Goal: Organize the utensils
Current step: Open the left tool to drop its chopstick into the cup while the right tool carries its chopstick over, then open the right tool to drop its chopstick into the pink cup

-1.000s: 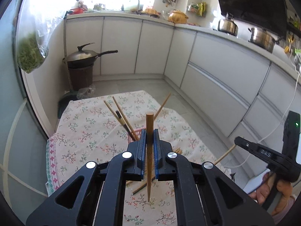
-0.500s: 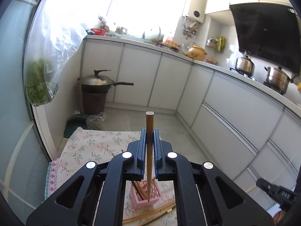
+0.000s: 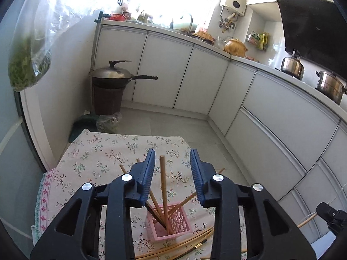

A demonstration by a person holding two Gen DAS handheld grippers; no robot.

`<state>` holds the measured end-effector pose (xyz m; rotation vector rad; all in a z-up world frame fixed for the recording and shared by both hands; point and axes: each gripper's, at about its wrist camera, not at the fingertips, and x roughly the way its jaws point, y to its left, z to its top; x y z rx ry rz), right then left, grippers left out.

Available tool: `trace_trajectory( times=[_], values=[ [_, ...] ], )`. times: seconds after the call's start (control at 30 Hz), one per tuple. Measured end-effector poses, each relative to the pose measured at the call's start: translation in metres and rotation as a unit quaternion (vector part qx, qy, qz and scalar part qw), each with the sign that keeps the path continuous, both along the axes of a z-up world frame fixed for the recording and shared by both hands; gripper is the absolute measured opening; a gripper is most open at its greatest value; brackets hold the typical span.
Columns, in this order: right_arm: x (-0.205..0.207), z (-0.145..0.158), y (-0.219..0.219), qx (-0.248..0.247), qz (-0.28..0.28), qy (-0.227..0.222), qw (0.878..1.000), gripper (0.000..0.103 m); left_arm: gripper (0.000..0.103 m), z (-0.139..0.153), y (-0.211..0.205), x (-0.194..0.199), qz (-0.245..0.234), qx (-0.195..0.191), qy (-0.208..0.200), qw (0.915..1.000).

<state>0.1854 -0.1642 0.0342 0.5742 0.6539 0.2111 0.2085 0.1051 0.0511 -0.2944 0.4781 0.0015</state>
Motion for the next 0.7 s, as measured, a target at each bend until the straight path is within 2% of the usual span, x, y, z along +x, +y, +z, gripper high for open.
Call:
trace_trajectory(
  times=[0.13,0.4,0.53,0.7],
  values=[
    [0.004,0.016,0.012,-0.002,0.008,-0.013,1.0,0.005,0.045,0.012,0.018,-0.021,0.024,-0.015,-0.013,0.9995],
    [0.034,0.048,0.042,-0.02,0.007,-0.036,0.999,0.005,0.048,0.014,0.048,-0.055,0.056,-0.041,-0.01,0.9976],
    [0.061,0.046,0.058,-0.038,0.003,-0.022,0.999,0.005,0.049,0.017,0.052,-0.058,0.061,-0.031,-0.014,0.9975],
    [0.087,0.031,0.084,-0.062,0.011,-0.001,0.998,0.005,0.05,0.015,0.057,-0.052,0.055,-0.039,-0.006,0.9977]
  ],
)
